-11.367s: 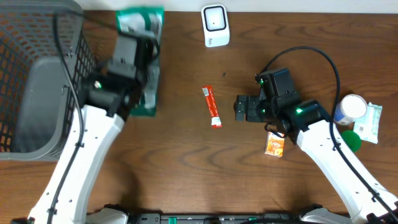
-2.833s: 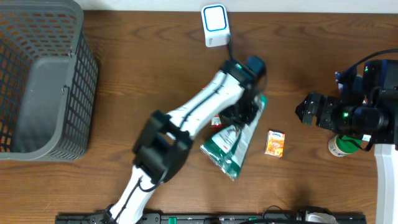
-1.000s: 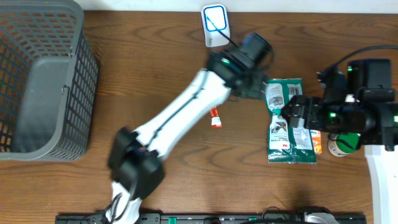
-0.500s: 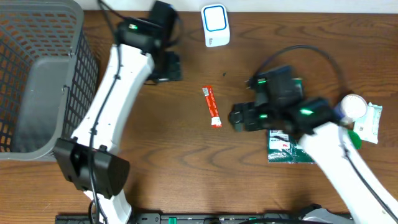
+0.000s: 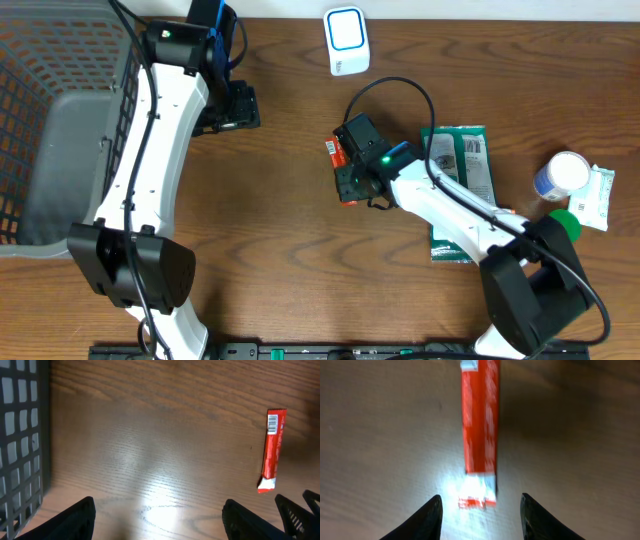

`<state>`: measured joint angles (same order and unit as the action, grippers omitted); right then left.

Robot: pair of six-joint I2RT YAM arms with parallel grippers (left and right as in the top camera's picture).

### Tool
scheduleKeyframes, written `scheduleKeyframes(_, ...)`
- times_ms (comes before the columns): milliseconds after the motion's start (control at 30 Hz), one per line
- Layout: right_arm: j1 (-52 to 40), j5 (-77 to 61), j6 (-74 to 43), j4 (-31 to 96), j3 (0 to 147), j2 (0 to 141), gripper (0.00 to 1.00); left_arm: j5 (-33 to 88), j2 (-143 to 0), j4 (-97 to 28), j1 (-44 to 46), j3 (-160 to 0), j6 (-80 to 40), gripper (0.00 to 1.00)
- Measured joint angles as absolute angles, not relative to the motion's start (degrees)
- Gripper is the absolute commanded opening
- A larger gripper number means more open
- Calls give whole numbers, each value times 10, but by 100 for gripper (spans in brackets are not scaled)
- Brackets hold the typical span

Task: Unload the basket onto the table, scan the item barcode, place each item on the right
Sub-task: 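Move the right gripper to the red coffee stick and grasp it, then lift the red stick and pass it to the left gripper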

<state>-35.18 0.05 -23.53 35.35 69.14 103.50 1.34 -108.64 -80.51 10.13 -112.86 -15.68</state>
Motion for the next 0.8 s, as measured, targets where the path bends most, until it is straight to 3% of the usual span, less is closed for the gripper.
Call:
scheduleKeyframes(500,-352,50,-235,177,690,1112,47,16,-1086,-754,102,-1037,-151,77)
scheduleKeyframes(800,-352,65,-235,156,690,1150,42,16,-1086,-752,102,-1037,-151,77)
